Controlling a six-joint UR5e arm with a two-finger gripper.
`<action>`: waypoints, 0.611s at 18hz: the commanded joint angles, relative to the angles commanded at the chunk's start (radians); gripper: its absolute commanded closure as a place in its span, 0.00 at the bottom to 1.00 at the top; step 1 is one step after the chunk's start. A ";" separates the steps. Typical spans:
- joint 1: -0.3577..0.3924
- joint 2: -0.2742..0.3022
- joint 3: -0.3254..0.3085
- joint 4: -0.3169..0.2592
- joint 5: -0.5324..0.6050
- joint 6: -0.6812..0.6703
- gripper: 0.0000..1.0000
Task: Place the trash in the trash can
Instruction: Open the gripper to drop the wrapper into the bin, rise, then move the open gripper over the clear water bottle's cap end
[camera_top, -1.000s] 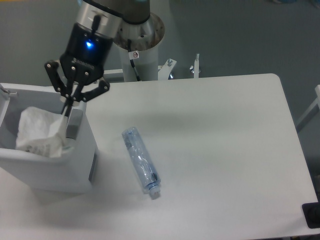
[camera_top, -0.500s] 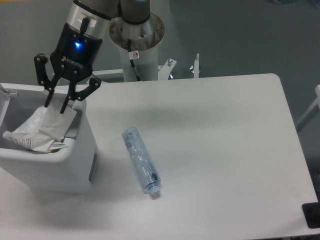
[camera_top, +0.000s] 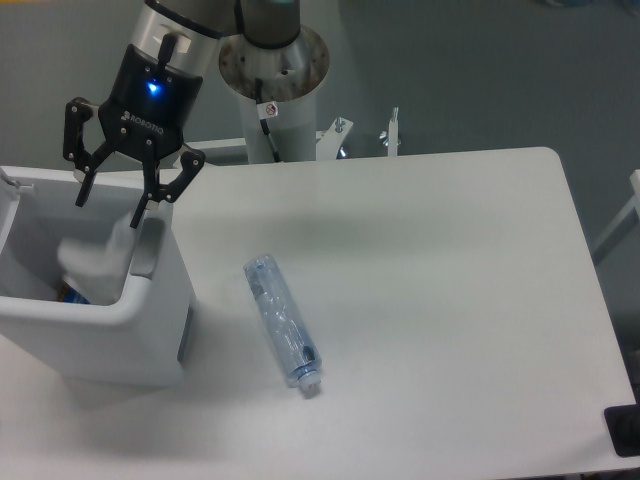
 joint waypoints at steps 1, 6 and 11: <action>0.008 -0.002 0.009 0.000 0.000 -0.002 0.32; 0.086 -0.014 0.060 0.002 0.000 0.000 0.32; 0.176 -0.101 0.130 0.002 0.006 0.012 0.09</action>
